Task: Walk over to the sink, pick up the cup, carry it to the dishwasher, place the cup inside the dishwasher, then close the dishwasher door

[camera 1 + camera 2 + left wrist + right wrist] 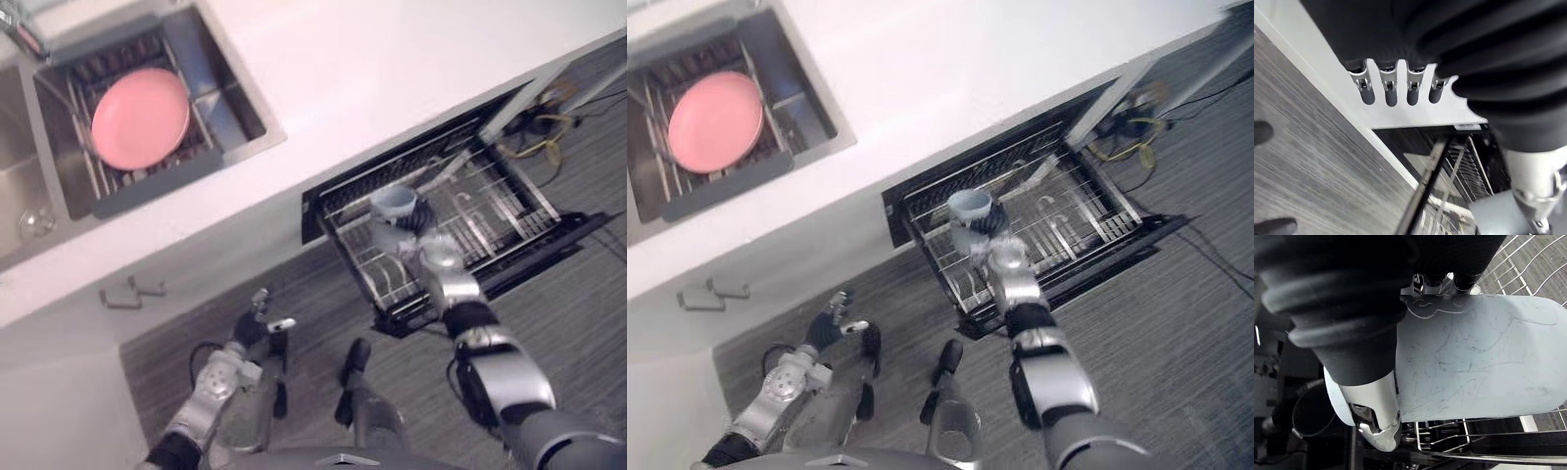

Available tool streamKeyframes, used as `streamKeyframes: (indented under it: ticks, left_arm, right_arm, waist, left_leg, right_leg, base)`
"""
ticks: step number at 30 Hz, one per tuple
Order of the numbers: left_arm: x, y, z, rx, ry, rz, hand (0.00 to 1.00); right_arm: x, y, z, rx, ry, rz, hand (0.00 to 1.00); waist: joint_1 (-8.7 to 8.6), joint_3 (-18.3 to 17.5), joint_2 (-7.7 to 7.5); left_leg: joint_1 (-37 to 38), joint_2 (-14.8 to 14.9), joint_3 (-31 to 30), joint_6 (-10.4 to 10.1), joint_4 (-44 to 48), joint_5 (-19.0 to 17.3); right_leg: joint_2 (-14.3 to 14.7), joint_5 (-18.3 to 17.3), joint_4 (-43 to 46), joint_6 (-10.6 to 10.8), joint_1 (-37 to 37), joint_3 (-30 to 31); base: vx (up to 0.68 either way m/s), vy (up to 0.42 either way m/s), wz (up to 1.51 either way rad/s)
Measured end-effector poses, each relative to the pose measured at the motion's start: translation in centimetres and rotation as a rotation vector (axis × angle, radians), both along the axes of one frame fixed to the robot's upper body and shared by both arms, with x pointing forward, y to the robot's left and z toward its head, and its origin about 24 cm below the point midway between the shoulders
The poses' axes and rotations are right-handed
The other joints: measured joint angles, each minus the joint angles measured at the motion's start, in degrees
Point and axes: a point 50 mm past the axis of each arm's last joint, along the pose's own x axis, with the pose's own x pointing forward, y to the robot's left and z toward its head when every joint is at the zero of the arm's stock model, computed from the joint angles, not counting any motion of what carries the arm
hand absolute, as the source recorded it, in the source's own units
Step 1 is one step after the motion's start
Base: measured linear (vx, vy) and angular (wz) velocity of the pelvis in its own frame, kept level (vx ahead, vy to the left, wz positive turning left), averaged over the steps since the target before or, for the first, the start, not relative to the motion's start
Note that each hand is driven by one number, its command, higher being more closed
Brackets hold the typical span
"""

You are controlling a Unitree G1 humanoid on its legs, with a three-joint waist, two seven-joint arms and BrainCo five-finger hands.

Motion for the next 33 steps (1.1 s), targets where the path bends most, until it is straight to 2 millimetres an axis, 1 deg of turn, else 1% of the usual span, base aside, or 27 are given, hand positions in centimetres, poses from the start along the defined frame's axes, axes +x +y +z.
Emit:
streamKeyframes:
  ticks: [2,3,5,7,8,10,12,13,14,16,19,22,27,29,31,33]
  left_arm:
    - [-0.2,0.7,-0.3,0.011,0.0,0.021,0.0]
    - [-0.2,0.8,-0.4,0.006,0.005,0.029,0.0]
    - [-0.4,1.0,-0.5,-0.022,0.006,0.051,0.0]
    - [-0.4,1.1,-0.5,-0.041,0.006,0.068,0.0]
    - [-0.4,1.3,-0.5,-0.05,0.007,0.079,0.0]
    - [-0.5,1.3,-0.7,-0.061,0.019,0.092,0.0]
    - [-0.8,1.2,-1.1,-0.089,0.043,0.111,0.0]
    - [-0.8,1.1,-1.1,-0.092,0.044,0.112,0.0]
    - [-0.8,1.1,-1.1,-0.096,0.044,0.113,0.0]
    - [-0.9,1.1,-1.2,-0.11,0.05,0.123,0.0]
    - [-0.9,0.8,-1.1,-0.122,0.048,0.121,0.0]
    - [-0.9,0.8,-1.1,-0.135,0.051,0.131,0.0]
    - [-1.0,0.6,-1.2,-0.144,0.053,0.155,0.0]
    - [-1.2,0.6,-1.3,-0.148,0.058,0.167,0.0]
    - [-1.5,1.1,-1.5,-0.144,0.063,0.198,0.0]
    - [-1.8,1.9,-1.7,-0.138,0.072,0.239,0.0]
  right_arm:
    - [0.9,-1.2,1.7,-0.033,0.008,-0.013,1.0]
    - [1.0,-1.4,1.9,-0.035,0.01,-0.012,1.0]
    - [1.4,-2.0,2.4,-0.037,0.028,-0.031,1.0]
    - [1.4,-2.6,2.6,-0.041,0.049,-0.036,1.0]
    - [1.5,-2.8,2.9,-0.053,0.05,-0.034,1.0]
    - [1.6,-3.2,3.6,-0.079,0.043,-0.04,1.0]
    - [1.8,-4.0,4.8,-0.09,0.051,-0.056,1.0]
    - [1.8,-4.1,5.0,-0.099,0.054,-0.05,1.0]
    - [1.9,-4.2,5.5,-0.121,0.058,-0.038,0.0]
    - [2.1,-4.0,6.0,-0.123,0.061,-0.009,0.0]
    - [2.1,-4.2,5.8,-0.119,0.092,-0.003,0.0]
    - [2.0,-4.4,5.5,-0.11,0.113,0.0,0.0]
    - [2.0,-4.2,5.8,-0.091,0.083,0.018,0.0]
    - [2.0,-4.0,6.0,-0.082,0.044,0.038,0.0]
    - [1.7,-3.1,6.6,-0.096,-0.045,0.087,0.0]
    - [0.5,-2.5,6.7,-0.064,-0.154,0.129,0.0]
  waist:
    - [1.71,2.1,0.9]
    - [1.95,2.5,1.15]
    - [2.35,3.8,2.27]
    - [3.01,4.1,2.81]
    - [3.02,4.2,3.14]
    - [3.63,4.8,3.82]
    - [4.17,5.6,5.15]
    - [4.18,5.8,5.49]
    - [4.21,6.0,5.93]
    - [4.48,6.0,5.98]
    - [4.83,6.2,6.38]
    - [4.68,6.2,6.42]
    - [4.48,6.2,6.37]
    - [4.03,6.3,6.29]
    - [3.47,6.6,5.77]
    - [3.1,6.6,5.1]
  left_leg:
    - [-1.2,0.0,-0.2,0.1,0.0,0.7]
    - [-1.4,0.0,-0.3,0.1,0.0,0.8]
    - [-2.3,-0.2,-1.8,0.0,0.0,1.3]
    - [-3.6,-0.2,-2.6,-0.2,0.0,1.6]
    - [-4.4,-0.2,-3.0,-0.3,0.0,1.9]
    - [-5.4,-0.2,-3.3,-0.4,0.0,2.2]
    - [-6.1,-0.4,-3.9,-0.3,0.0,2.4]
    - [-6.3,-0.4,-4.2,-0.4,0.0,2.5]
    - [-6.7,-0.4,-4.8,-0.5,0.0,2.6]
    - [-7.3,-0.3,-5.1,-0.5,0.0,2.7]
    - [-7.4,-0.3,-5.8,-0.5,0.0,2.7]
    - [-7.6,-0.3,-6.2,-0.4,0.0,2.9]
    - [-6.7,-0.2,-6.1,-0.3,0.0,2.9]
    - [-5.5,-0.1,-6.1,-0.5,0.0,2.7]
    - [-3.8,0.1,-5.7,-0.8,0.0,2.3]
    - [-2.0,0.6,-4.6,-1.0,0.0,1.4]
  right_leg:
    - [0.0,0.4,0.0,-0.2,-1.0,-0.4]
    - [0.0,0.5,0.0,-0.2,-1.1,-0.5]
    - [0.0,0.6,-0.1,-0.2,-1.3,-1.9]
    - [0.0,0.5,-0.1,-0.3,-2.2,-2.5]
    - [0.0,0.5,-0.1,-0.4,-2.7,-3.1]
    - [0.0,0.5,-0.1,-0.7,-3.6,-3.4]
    - [0.0,0.5,-0.2,-0.7,-3.9,-3.9]
    - [0.0,0.5,-0.2,-0.7,-3.9,-4.2]
    - [0.1,0.5,-0.3,-0.7,-4.0,-4.9]
    - [0.3,0.5,-0.4,-0.6,-4.5,-5.1]
    - [0.4,0.3,-0.3,-0.5,-4.4,-5.3]
    - [0.5,0.0,-0.2,-0.5,-4.4,-5.8]
    - [0.4,-0.9,0.7,-0.5,-3.8,-5.9]
    - [0.4,-1.3,1.0,-0.5,-2.7,-5.9]
    - [0.5,-1.5,1.0,-0.5,-1.2,-5.6]
    - [0.8,-1.8,1.0,-0.6,0.0,-4.4]
  base:
    - [-0.03,-0.001,0.13]
    - [-0.01,-0.002,0.13]
    - [0.0,-0.002,0.24]
    - [0.0,-0.01,0.2]
    - [-0.01,-0.022,0.2]
    - [-0.01,-0.016,0.12]
    - [0.02,-0.007,0.1]
    - [0.03,-0.012,0.19]
    - [0.03,-0.014,0.17]
    - [0.05,-0.022,0.09]
    - [0.07,-0.018,0.07]
    - [0.07,-0.012,0.07]
    - [0.06,-0.006,0.02]
    - [0.06,-0.011,0.02]
    - [0.04,-0.019,-0.07]
    - [0.04,-0.029,-0.21]
